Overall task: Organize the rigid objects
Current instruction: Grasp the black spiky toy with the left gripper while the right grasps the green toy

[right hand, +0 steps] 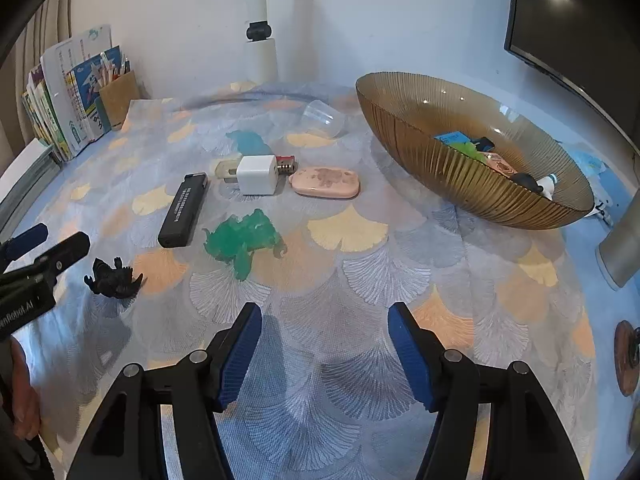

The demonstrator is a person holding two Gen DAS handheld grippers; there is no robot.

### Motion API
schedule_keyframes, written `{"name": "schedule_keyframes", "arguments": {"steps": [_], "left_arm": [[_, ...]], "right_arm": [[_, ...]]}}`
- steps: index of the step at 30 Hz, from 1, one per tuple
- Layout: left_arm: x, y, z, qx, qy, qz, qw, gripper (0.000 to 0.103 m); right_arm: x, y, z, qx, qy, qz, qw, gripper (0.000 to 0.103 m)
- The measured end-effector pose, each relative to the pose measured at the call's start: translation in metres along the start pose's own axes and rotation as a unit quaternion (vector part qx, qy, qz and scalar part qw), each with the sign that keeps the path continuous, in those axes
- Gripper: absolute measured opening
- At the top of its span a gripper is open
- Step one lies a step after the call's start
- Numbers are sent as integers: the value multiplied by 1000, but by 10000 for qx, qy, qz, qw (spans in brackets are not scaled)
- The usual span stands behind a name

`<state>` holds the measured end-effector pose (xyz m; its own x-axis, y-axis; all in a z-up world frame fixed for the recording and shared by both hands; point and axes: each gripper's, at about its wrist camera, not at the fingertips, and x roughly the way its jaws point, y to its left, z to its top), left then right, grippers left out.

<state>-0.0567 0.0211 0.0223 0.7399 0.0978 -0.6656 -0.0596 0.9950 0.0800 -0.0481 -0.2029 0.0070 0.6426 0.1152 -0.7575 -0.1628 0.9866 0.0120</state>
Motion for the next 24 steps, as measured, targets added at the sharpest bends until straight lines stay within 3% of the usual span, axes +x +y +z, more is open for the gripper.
{"name": "schedule_keyframes", "arguments": {"steps": [4, 7, 9, 12, 15, 20, 24], "left_arm": [[-4, -7, 0, 215, -64, -51, 9997, 90], [-1, -7, 1, 292, 207, -602, 9975, 90], [0, -8, 0, 418, 523, -1172, 9909, 90], [-6, -20, -4, 757, 585, -1499, 9841, 90], [-1, -32, -2, 722, 730, -1723, 9797, 89], [15, -44, 0, 760, 1008, -1770, 9761, 75], [16, -48, -1, 837, 1023, -1709, 9764, 54]], "right_arm": [[1, 1, 0, -31, 35, -37, 10000, 64], [0, 0, 2, 21, 166, 35, 9999, 64], [-4, -5, 9, 164, 361, 459, 9982, 64], [-8, -4, 29, 306, 560, 975, 9932, 64], [0, 6, 43, 377, 668, 1275, 9889, 64], [19, 28, 53, 261, 734, 1157, 9902, 64], [31, 37, 59, 171, 743, 938, 9927, 59]]}}
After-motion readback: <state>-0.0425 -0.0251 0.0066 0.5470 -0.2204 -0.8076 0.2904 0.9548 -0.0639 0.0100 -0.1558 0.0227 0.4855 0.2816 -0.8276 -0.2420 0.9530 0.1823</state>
